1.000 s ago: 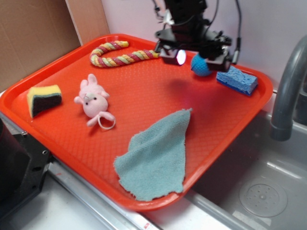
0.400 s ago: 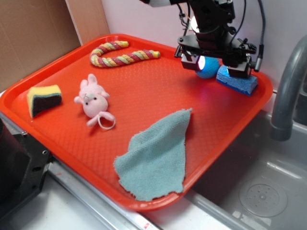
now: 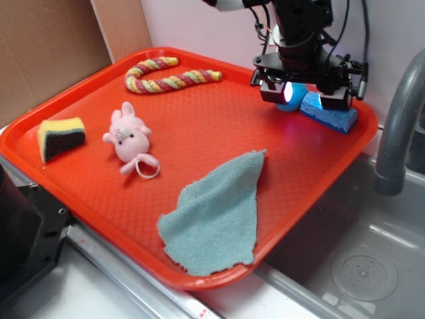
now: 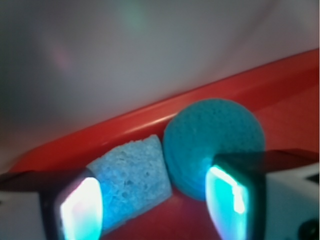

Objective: Grab the blue sponge.

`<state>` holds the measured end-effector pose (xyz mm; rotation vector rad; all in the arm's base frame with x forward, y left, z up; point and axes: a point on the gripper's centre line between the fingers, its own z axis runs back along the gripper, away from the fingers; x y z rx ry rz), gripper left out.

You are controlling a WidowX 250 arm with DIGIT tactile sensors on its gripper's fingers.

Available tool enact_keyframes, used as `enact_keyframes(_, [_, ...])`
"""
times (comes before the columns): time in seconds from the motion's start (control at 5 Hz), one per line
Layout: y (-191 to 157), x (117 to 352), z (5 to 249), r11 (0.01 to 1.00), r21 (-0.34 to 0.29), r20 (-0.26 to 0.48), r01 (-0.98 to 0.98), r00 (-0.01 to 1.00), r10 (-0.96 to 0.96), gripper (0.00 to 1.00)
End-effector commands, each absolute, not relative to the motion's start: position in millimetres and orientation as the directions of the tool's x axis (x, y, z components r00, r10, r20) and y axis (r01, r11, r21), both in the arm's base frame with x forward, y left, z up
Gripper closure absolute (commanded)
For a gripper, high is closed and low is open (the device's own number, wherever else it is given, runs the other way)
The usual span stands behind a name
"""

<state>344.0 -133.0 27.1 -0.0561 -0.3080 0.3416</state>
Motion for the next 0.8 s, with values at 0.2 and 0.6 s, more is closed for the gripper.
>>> enact_keyframes(0.2, [-119, 255, 53, 0.941, -0.195, 0.11, -0.278, 0.947, 0.303, 1.0])
enact_keyframes(0.6, [-132, 272, 78, 0.938, -0.189, 0.306, -0.289, 0.891, 0.336, 0.0])
